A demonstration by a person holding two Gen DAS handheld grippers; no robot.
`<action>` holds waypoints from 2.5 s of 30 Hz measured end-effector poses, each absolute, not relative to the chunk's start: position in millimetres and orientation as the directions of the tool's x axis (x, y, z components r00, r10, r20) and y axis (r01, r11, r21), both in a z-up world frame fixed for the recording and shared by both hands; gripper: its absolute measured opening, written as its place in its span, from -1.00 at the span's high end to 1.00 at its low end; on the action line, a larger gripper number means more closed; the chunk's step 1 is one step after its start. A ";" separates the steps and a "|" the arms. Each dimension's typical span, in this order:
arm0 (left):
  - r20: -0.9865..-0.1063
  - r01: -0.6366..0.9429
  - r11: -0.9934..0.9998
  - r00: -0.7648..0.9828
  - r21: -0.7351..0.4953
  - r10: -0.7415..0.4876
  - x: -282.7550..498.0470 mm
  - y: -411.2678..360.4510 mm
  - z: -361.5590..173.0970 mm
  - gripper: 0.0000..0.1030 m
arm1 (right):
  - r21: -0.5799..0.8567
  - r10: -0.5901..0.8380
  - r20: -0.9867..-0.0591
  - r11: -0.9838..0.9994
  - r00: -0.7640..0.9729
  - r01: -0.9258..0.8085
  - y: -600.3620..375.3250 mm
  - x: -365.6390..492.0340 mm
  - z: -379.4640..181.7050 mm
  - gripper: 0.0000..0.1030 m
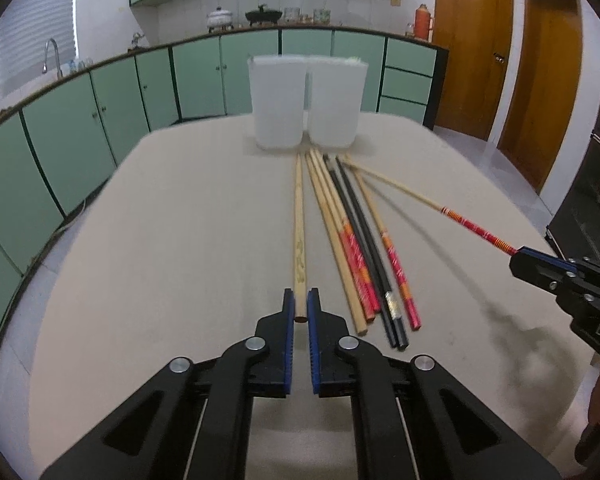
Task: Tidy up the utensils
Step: 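Grasp a plain wooden chopstick with the left tool while the right tool holds its chopstick, then lift both held chopsticks up and lower them into the white holder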
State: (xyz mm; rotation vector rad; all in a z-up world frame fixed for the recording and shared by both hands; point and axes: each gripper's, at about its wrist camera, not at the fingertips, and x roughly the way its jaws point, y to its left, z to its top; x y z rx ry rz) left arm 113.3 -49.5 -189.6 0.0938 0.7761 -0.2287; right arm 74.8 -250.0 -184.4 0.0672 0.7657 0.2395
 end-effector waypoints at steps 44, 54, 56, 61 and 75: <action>-0.446 0.329 0.941 0.832 -0.082 -0.330 201.3 -38.7 -14.2 0.87 | 0.146 0.370 -0.505 0.927 0.780 -0.345 -253.8 195.2 -6.8 0.90; -0.370 0.327 0.942 0.868 -0.074 -0.330 220.6 -32.7 31.0 0.87 | 0.135 0.377 -0.449 0.925 0.810 -0.355 -260.4 220.1 33.2 0.90; -0.343 0.324 0.943 0.880 -0.069 -0.328 225.4 -33.5 43.2 0.87 | 0.130 0.376 -0.425 0.925 0.823 -0.356 -262.6 225.1 45.6 0.90; -0.266 0.310 0.948 0.910 -0.068 -0.317 243.9 -35.7 73.3 0.87 | 0.093 0.348 -0.368 0.936 0.862 -0.338 -267.2 247.3 74.4 0.90; -0.350 0.268 0.961 0.896 -0.071 -0.275 326.4 -55.8 22.6 0.87 | 0.120 0.327 -0.413 0.945 0.850 -0.305 -264.3 323.8 26.9 0.90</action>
